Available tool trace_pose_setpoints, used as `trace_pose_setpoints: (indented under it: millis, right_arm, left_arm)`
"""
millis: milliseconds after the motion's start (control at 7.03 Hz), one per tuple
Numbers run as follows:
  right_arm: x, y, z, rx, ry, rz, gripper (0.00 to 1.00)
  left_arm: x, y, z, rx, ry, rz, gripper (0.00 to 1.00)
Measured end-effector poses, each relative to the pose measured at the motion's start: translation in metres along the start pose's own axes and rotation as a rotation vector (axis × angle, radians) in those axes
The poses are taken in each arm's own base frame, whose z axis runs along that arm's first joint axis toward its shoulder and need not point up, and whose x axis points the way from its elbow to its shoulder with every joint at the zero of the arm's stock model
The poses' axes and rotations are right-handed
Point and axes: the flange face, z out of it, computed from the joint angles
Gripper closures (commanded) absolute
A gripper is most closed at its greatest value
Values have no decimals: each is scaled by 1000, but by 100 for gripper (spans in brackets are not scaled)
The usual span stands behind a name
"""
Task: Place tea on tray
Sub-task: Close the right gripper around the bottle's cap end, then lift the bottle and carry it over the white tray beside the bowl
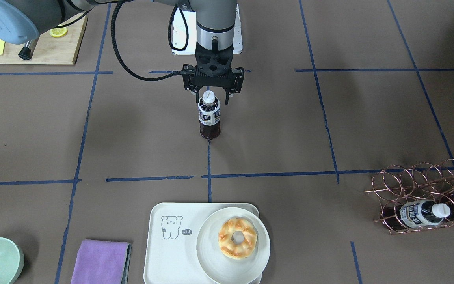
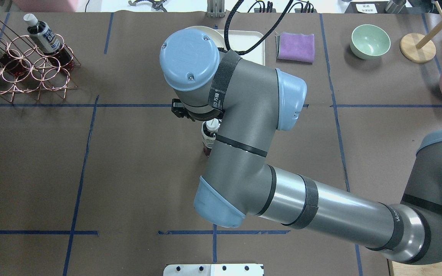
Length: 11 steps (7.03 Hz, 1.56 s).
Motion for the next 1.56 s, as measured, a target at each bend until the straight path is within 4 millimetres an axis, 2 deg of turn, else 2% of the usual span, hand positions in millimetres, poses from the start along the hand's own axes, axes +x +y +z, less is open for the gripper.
trace_pose_setpoints:
  millis: [711, 1137, 1280, 1422, 1564]
  right_arm:
    - [9, 2, 8, -11, 9, 1, 30]
    - [12, 4, 6, -15, 2, 1, 39]
    - [12, 4, 5, -15, 0, 0, 47]
    - [12, 5, 5, -15, 1, 0, 70]
    - [13, 5, 6, -15, 2, 3, 99]
  left_arm:
    - [0, -1, -1, 2, 0, 1, 0]
    - [0, -1, -1, 3, -1, 0, 0]
    - [0, -1, -1, 3, -2, 0, 0]
    - [-1, 0, -1, 3, -2, -1, 0]
    - [0, -1, -1, 3, -2, -1, 0]
